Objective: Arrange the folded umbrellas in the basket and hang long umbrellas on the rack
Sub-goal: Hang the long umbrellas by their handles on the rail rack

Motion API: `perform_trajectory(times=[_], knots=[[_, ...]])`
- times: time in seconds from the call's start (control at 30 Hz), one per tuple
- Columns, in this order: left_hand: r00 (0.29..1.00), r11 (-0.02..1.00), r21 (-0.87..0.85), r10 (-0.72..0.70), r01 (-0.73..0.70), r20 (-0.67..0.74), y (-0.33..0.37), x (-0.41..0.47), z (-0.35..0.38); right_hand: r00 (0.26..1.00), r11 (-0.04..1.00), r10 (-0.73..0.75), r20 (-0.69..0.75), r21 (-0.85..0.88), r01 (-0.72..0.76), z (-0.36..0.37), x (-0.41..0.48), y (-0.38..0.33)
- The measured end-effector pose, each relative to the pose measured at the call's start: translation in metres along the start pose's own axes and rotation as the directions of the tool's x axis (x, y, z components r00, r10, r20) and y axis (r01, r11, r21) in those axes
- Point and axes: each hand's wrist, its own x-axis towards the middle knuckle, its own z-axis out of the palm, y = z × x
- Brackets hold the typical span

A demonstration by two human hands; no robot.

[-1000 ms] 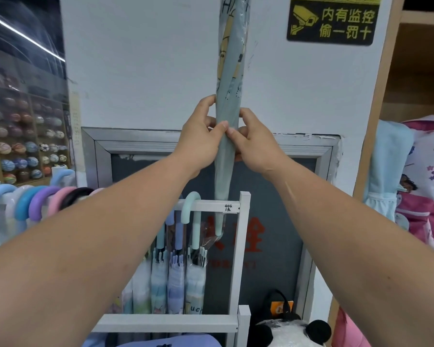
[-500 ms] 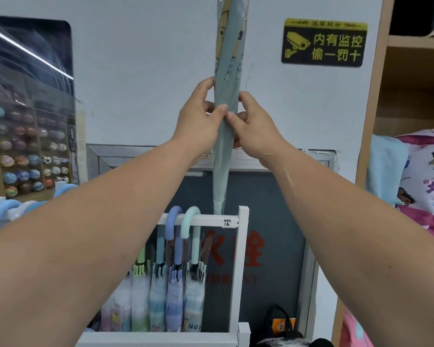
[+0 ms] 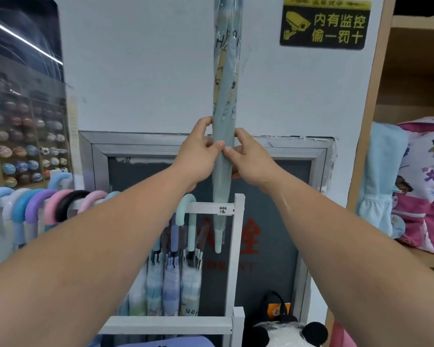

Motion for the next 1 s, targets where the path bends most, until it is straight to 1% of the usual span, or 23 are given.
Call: perform_trajectory(times=[0.17, 0.3, 0.37, 0.4, 0.5, 0.57, 0.63, 0.7, 0.77, 0.87, 0.9, 1.0], knots=[[0.999, 0.998, 0.059, -0.036, 0.034, 0.016, -0.029, -0.012, 0.005, 0.998, 0.999, 0.029, 0.055, -0.016, -0.028, 0.011, -0.007, 0.028], [0.998, 0.991, 0.12, -0.059, 0.056, 0.027, -0.042, -0.019, 0.004, 0.992, 0.995, 0.076, 0.097, -0.068, -0.07, 0.015, -0.013, 0.037], [0.998, 0.984, 0.17, -0.053, 0.047, 0.034, -0.044, -0.02, 0.004, 0.993, 0.994, 0.094, 0.074, -0.067, -0.089, 0.016, -0.012, 0.038], [0.998, 0.979, 0.202, -0.048, 0.039, 0.042, -0.043, -0.021, 0.004, 0.994, 0.994, 0.101, 0.046, -0.035, -0.099, 0.015, -0.011, 0.036], [0.994, 0.959, 0.283, -0.058, 0.029, 0.095, -0.038, -0.023, 0.004, 0.99, 0.985, 0.119, -0.079, 0.134, -0.108, 0.015, -0.004, 0.029], [0.986, 0.938, 0.346, -0.086, 0.031, 0.144, -0.036, -0.025, 0.004, 0.984, 0.985, 0.108, -0.139, 0.152, -0.087, 0.014, 0.0, 0.027], [0.978, 0.917, 0.396, -0.125, 0.049, 0.169, -0.035, -0.025, 0.0, 0.986, 0.986, 0.106, -0.13, 0.144, -0.087, 0.014, 0.001, 0.029], [0.963, 0.902, 0.424, -0.183, 0.083, 0.2, -0.034, -0.024, -0.005, 0.991, 0.986, 0.112, -0.075, 0.133, -0.102, 0.014, -0.002, 0.034], [0.954, 0.917, 0.381, -0.209, 0.116, 0.213, -0.031, -0.023, -0.01, 0.993, 0.989, 0.111, -0.037, 0.098, -0.107, 0.016, -0.006, 0.04], [0.972, 0.973, 0.179, -0.175, 0.147, 0.153, -0.025, -0.016, -0.011, 0.996, 0.996, 0.083, -0.01, 0.045, -0.083, 0.022, -0.012, 0.046], [0.98, 0.982, 0.119, -0.158, 0.144, 0.123, -0.023, -0.013, -0.011, 0.997, 0.996, 0.08, 0.002, 0.037, -0.08, 0.024, -0.013, 0.046], [0.994, 0.996, 0.016, -0.083, 0.083, 0.066, -0.02, -0.004, -0.009, 0.995, 0.995, 0.095, 0.038, 0.014, -0.096, 0.027, -0.017, 0.048]])
